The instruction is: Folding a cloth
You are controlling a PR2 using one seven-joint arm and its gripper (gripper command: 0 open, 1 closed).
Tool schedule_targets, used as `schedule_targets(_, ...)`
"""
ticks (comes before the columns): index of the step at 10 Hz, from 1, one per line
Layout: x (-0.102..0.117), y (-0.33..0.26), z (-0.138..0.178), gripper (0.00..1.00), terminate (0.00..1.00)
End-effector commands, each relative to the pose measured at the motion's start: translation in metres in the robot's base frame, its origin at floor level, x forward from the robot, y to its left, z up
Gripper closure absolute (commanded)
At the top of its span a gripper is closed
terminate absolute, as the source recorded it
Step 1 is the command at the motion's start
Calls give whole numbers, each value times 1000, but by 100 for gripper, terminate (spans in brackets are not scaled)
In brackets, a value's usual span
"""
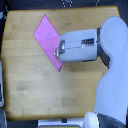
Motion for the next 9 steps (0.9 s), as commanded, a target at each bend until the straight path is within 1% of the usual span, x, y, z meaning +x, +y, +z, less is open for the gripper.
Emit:
schedule_targets(1, 9, -4, -23, 0, 0)
schedule_targets(3, 11, -9, -28, 0, 0)
schedule_targets(4, 5, -12, -29, 100, 0)
schedule_targets(6, 0, -11, -29, 100, 0)
schedule_targets(9, 3, -11, -28, 100, 0)
